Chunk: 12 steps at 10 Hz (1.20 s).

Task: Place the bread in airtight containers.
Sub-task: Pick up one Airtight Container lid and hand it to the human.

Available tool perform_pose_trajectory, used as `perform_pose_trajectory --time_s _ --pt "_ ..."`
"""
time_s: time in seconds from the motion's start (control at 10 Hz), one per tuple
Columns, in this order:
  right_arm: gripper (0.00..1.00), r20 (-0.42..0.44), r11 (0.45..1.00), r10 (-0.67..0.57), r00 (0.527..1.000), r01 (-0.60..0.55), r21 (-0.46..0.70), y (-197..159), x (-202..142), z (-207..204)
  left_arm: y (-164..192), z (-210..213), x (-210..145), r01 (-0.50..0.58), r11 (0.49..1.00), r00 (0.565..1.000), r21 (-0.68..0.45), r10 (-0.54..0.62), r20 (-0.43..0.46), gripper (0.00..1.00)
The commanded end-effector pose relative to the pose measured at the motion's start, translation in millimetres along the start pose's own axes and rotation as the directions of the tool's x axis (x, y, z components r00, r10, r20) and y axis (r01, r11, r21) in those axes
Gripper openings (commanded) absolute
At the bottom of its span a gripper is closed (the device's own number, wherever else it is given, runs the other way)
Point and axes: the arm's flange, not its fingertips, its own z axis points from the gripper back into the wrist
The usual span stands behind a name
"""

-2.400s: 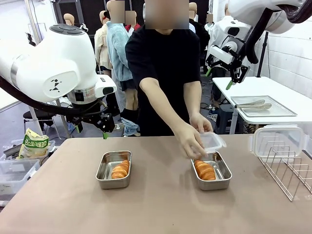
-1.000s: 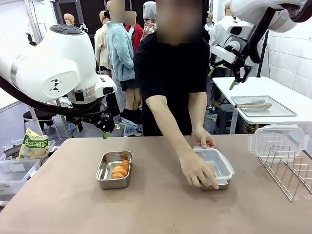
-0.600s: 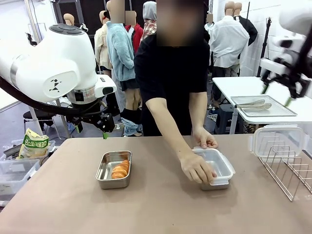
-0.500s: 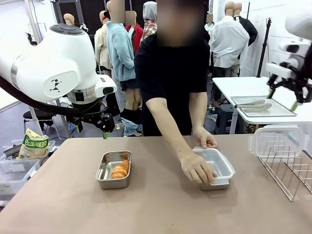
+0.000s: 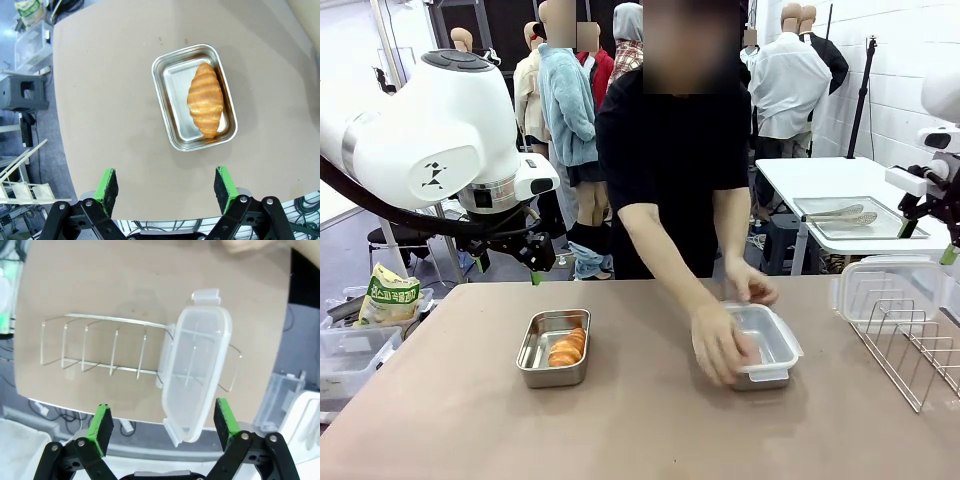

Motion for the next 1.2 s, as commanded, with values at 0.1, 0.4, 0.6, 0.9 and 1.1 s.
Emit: perform_pose_trajectory --time_s 0.1,0.4,0.6,0.9,1.1 --pt "1.00 -0.081 0.999 -0.052 0.995 0.053 0.000 -11.8 5.9 1.0 0.7 0.8 0.2 0.002 1.000 1.000 0.000 -0.002 -0.005 1.00" --pt "1.00 -0.134 0.995 -0.101 0.986 0.099 -0.020 -13.9 7.3 2.2 0.7 0.8 0.2 0.002 1.000 1.000 0.000 -0.002 -0.005 1.00" --pt "1.00 -0.091 0.998 -0.067 0.994 0.066 -0.017 -11.2 3.3 3.5 0.7 0.8 0.2 0.002 1.000 1.000 0.000 -0.002 -0.005 1.00" --pt "1.00 -0.091 0.998 -0.067 0.994 0.066 -0.017 -11.2 3.3 3.5 0.7 0.8 0.2 0.002 1.000 1.000 0.000 -0.002 -0.005 1.00" --pt "1.00 -0.091 0.998 -0.067 0.994 0.066 -0.017 -11.2 3.3 3.5 0.7 0.8 0.2 0.002 1.000 1.000 0.000 -0.002 -0.005 1.00"
